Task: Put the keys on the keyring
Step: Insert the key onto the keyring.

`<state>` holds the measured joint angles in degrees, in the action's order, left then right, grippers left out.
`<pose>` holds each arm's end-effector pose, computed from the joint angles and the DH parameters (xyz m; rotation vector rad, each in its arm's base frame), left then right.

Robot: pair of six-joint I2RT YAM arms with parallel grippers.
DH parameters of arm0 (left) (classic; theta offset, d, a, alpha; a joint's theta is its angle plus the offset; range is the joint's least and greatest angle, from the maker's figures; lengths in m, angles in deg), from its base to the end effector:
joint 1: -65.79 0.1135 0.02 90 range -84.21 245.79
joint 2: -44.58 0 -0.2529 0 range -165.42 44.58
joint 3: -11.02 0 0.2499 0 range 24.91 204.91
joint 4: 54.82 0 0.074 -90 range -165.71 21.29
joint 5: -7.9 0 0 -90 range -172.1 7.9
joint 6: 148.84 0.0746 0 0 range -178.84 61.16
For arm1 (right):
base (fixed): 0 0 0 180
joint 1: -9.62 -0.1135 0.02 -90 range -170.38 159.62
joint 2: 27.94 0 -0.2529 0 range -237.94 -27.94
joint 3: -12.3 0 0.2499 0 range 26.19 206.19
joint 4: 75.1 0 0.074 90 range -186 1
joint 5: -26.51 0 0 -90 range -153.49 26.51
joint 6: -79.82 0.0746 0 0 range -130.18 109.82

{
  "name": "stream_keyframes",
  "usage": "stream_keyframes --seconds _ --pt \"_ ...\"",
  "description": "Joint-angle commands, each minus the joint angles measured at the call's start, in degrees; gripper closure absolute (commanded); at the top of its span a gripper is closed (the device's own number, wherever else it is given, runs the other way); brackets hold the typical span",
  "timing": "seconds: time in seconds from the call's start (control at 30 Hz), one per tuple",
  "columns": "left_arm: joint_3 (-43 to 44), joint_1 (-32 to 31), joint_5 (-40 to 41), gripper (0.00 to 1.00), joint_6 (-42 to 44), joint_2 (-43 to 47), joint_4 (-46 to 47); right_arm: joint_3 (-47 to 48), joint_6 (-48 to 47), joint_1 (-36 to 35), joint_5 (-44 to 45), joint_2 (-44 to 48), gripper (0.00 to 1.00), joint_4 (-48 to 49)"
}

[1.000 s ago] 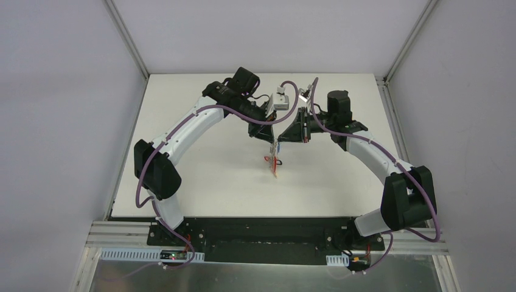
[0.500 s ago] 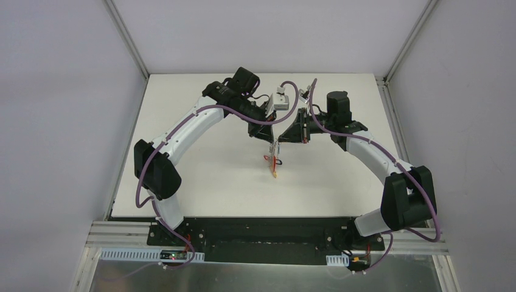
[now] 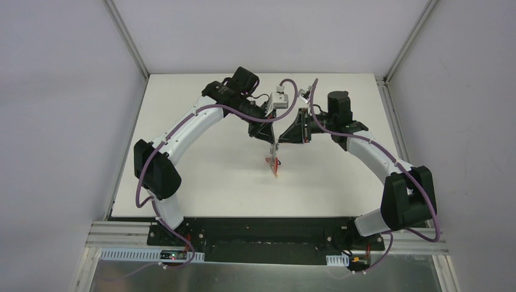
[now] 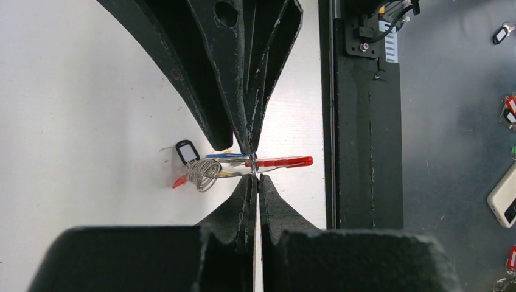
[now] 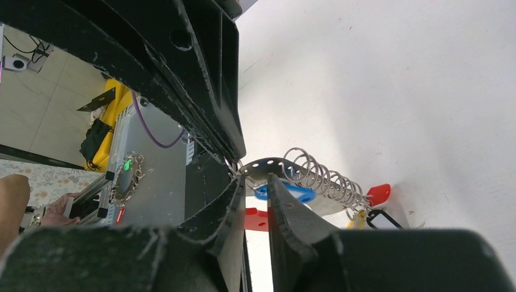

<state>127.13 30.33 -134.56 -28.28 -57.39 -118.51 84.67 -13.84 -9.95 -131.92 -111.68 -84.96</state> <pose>0.2852 -0.2758 0.3310 1.5635 1.6592 -1.1395 0.2895 0.1766 0.2789 -1.1354 1.5305 1.3272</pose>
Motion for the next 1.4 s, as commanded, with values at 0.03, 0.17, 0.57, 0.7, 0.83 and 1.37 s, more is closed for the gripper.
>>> stream_keyframes --seconds 0.03,0.17,0.57,0.7,0.83,1.37 --pt "0.54 0.89 -5.70 1.00 -1.95 3.17 2.84 0.58 -2.01 1.92 -3.81 2.98 0.77 1.01" --pt "0.37 1.10 -7.66 1.00 -4.16 3.18 4.09 0.86 -3.26 3.14 -6.28 4.93 0.74 0.39" --pt "-3.16 1.18 -13.18 1.00 -18.46 3.74 16.05 4.45 -12.87 2.27 -7.25 7.17 0.65 -10.35" --pt "-5.46 1.19 -14.54 1.00 -23.33 4.21 21.70 4.30 -14.32 2.06 -6.37 7.36 0.65 -11.61" --pt "-6.59 1.23 -14.90 1.00 -25.78 4.46 24.29 4.14 -14.36 2.08 -6.69 7.68 0.71 -11.65" --pt "-9.43 2.41 -15.57 1.00 -29.72 5.53 29.60 4.05 -14.30 2.14 -5.86 7.77 0.95 -11.84"
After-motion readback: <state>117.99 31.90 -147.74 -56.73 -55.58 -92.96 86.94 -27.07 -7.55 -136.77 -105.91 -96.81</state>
